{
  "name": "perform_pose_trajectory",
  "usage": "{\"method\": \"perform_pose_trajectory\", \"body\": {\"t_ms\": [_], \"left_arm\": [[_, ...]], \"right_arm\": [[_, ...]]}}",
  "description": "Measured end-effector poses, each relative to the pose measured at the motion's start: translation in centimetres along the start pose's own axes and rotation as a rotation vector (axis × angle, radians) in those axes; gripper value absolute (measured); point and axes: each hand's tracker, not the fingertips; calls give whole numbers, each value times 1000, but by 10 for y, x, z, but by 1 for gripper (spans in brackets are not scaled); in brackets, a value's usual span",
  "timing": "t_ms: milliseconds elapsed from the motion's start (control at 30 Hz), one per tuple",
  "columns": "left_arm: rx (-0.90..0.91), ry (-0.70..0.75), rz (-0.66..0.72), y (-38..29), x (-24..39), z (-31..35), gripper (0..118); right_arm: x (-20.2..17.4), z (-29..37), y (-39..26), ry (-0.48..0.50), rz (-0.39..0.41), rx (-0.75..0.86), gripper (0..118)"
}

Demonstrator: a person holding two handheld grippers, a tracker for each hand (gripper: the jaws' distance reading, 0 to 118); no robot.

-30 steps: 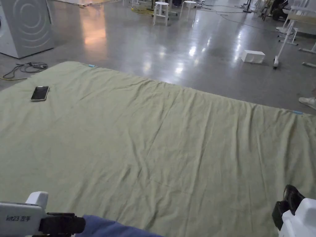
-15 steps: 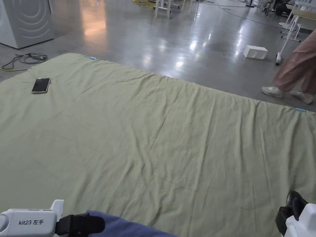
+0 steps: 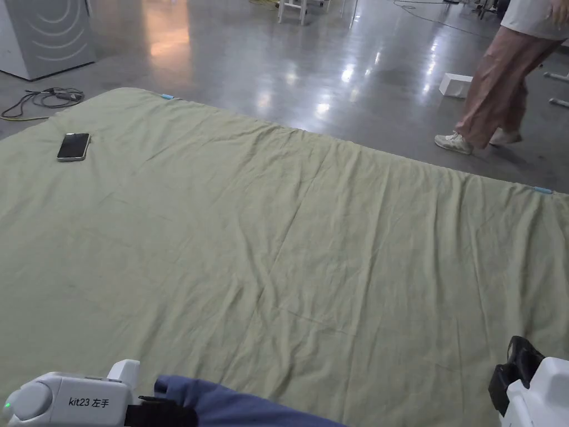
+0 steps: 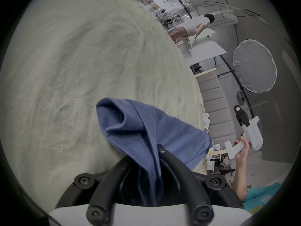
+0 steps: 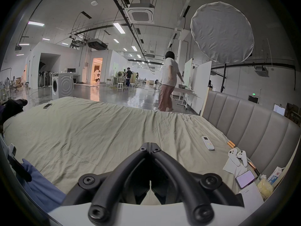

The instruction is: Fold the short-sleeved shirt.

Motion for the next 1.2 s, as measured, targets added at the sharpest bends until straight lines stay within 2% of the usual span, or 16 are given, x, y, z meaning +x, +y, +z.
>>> {"method": "perform_pose_trajectory", "body": {"t_ms": [267,467,533,767,967,1200], "left_arm": [[25,17,24,15,18,24,7],[34,87,-24,31,38,64,7],[58,163,-51,39,40,83,7],[65,369,6,46,67,133,7],[37,384,-9,37,108,126,7],[-21,335,-124,35,162,99,7]], "right_arm": [[3,1,0,2,-3,-4,0],[5,0,0,5,-7,-1,0],[5,0,0,8,-9,-2,0],[4,-1,0,25,-16,2,0],[2,-3,-2,42,-34,0,0],[4,-2,-5,53,-38,-3,0]]}}
